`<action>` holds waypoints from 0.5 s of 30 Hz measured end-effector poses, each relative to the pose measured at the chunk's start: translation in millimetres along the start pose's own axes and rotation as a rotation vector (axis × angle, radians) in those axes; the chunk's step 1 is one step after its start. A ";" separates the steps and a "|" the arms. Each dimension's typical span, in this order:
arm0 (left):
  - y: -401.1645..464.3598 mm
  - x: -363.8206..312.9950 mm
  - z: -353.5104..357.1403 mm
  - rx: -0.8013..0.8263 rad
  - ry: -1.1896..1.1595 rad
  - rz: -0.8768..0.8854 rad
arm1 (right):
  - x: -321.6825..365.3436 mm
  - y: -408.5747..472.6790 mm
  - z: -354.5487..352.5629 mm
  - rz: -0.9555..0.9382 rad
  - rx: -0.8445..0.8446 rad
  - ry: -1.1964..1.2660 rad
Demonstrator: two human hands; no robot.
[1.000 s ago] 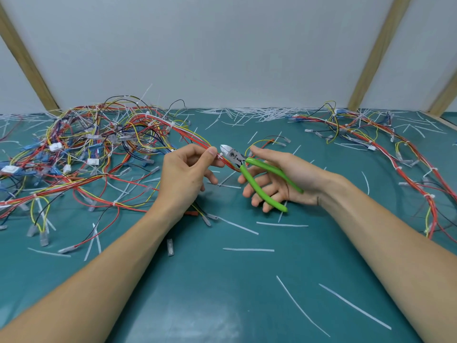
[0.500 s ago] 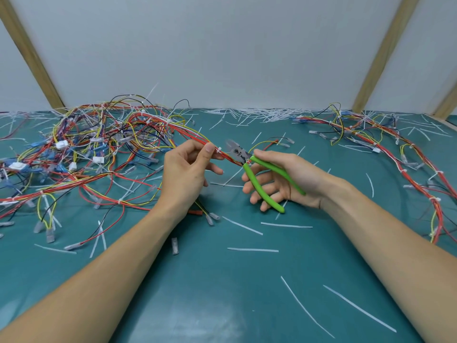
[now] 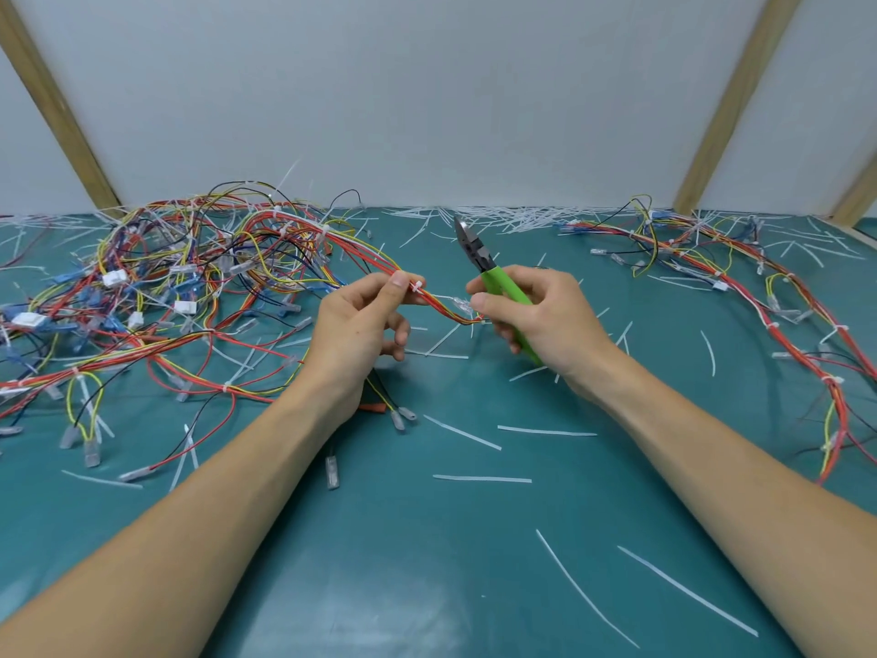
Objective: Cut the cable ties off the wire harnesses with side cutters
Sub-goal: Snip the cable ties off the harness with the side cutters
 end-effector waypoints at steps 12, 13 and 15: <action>2.4 1.7 -3.9 -0.024 -0.102 -0.067 | 2.6 -3.6 5.3 -0.052 0.046 -0.174; 2.7 1.5 -5.3 -0.033 -0.114 -0.071 | 1.8 -2.6 1.0 -0.053 0.013 -0.216; 2.8 1.5 -6.9 -0.050 -0.127 -0.076 | -0.1 -1.5 -4.9 -0.040 -0.022 -0.271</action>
Point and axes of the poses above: each hand's wrist, its own y-axis towards the middle knuckle, its own z-axis out of the palm, x = y × z, the point moved 7 cm from there along y, towards the middle knuckle, and after that the axes turned 7 degrees about -z, right-handed, at the moved point
